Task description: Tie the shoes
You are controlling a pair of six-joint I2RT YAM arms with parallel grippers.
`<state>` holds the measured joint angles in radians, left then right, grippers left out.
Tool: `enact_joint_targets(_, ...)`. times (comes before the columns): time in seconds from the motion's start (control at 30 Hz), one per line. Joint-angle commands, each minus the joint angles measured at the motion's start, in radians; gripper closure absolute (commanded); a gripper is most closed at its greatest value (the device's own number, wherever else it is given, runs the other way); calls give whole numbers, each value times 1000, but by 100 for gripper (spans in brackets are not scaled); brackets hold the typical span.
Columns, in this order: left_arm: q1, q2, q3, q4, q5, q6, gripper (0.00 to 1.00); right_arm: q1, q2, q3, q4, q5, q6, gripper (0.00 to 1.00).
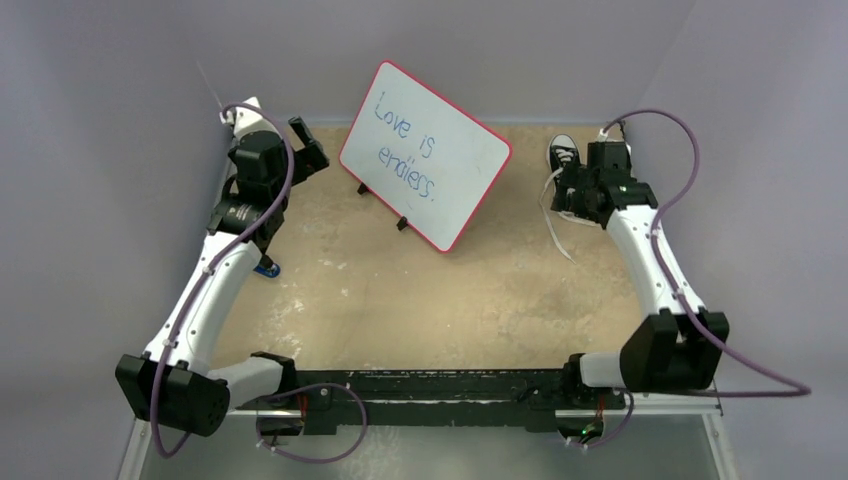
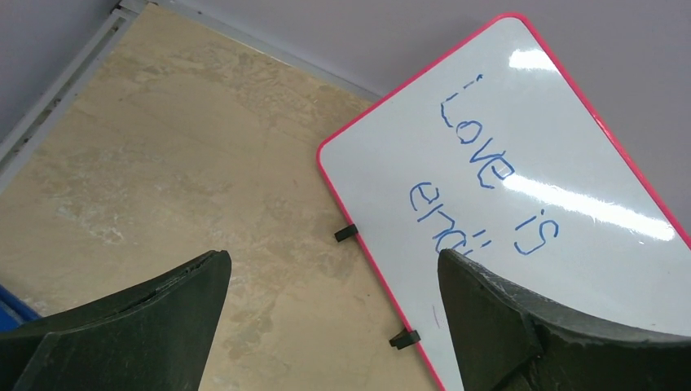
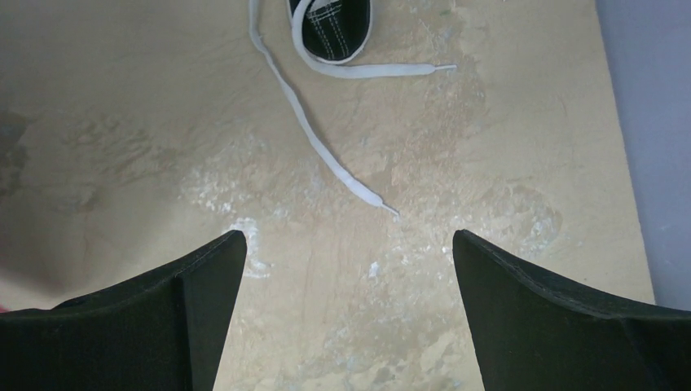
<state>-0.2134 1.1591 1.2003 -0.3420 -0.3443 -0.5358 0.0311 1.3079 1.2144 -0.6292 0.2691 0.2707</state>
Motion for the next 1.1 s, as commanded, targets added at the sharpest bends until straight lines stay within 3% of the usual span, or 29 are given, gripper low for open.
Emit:
enact_joint_targets(0.0, -24, 48, 79, 86, 26, -35, 1, -48, 118, 88, 109, -36, 43, 1)
enact_joint_targets(0.1, -34, 84, 116, 105, 32, -37, 1, -90, 264, 172, 140, -76, 56, 3)
enact_joint_targets(0.43, -71, 98, 150, 113, 1, 59, 1, -201, 697, 499, 145, -258, 34, 32)
enact_joint_targets(0.73, -153, 93, 202, 97, -112, 200, 1, -209, 752, 443, 171, -304, -2, 43)
enact_joint_targets(0.93, -158, 79, 185, 100, -95, 169, 1, -208, 739, 394, 156, -339, -36, 61)
enact_joint_targets(1.07, -158, 81, 184, 95, -91, 152, 1, -209, 712, 332, 126, -370, -42, 82)
